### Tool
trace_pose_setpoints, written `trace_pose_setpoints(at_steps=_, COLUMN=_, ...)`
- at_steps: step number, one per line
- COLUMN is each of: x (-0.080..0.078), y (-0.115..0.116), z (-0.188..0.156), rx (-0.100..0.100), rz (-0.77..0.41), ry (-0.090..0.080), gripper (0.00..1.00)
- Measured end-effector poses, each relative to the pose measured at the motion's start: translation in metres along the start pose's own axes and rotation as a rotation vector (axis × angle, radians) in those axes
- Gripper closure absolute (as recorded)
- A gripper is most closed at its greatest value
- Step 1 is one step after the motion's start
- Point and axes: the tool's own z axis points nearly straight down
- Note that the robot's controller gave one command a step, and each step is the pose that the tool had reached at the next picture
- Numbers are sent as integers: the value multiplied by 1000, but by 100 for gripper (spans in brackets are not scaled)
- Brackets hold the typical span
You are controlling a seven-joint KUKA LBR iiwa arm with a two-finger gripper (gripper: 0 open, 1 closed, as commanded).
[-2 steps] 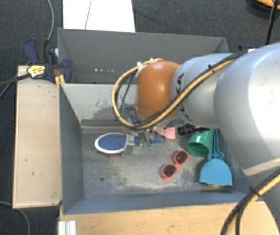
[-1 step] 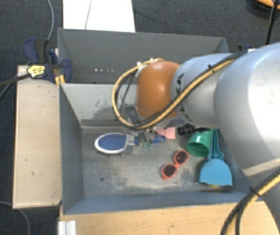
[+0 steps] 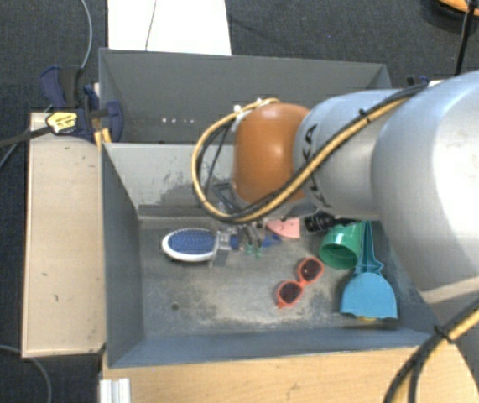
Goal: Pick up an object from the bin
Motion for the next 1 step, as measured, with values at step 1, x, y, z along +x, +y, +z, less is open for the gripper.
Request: trace_pose_setpoints(at_steps=1, x=2, y=1, z=-7, rx=-1, rz=-5, ry=0, gripper=100)
